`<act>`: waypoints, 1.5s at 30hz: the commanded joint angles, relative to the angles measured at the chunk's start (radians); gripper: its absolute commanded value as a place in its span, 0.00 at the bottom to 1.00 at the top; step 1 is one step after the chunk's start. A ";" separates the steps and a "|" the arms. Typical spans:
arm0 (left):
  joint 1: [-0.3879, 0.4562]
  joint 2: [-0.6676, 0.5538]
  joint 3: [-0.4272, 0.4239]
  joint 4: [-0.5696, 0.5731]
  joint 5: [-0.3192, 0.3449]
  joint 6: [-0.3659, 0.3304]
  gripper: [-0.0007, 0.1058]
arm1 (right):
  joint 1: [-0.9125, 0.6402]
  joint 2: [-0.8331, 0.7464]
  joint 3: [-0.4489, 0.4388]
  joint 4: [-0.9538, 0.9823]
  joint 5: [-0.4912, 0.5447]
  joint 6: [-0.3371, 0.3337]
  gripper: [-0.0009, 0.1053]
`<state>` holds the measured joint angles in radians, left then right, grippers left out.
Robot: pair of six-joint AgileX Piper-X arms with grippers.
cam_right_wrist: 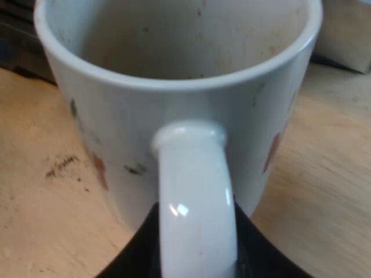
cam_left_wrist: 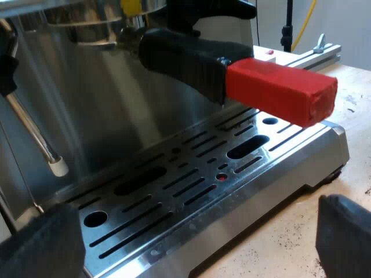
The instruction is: Place mug into machine
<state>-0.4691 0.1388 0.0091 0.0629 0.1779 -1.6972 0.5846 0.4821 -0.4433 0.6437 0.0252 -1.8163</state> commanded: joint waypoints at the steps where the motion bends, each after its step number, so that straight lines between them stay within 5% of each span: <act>1: -0.005 0.002 -0.009 -0.018 -0.010 -0.006 0.77 | 0.160 0.038 0.022 -0.219 0.138 0.042 0.01; 7: -0.005 0.002 -0.009 -0.018 -0.010 -0.011 0.77 | 0.308 0.206 0.051 -0.452 0.284 0.068 0.01; 20: -0.005 0.002 -0.009 -0.017 -0.010 -0.027 0.77 | 0.326 0.639 0.045 -0.964 0.287 0.070 0.01; 45: -0.005 0.002 -0.009 -0.017 -0.006 -0.032 0.77 | 0.326 1.075 -0.201 -1.119 0.367 0.092 0.01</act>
<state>-0.4691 0.1388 0.0091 0.0629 0.1710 -1.7190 0.9094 1.5723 -0.6225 -0.4155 0.3738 -1.7267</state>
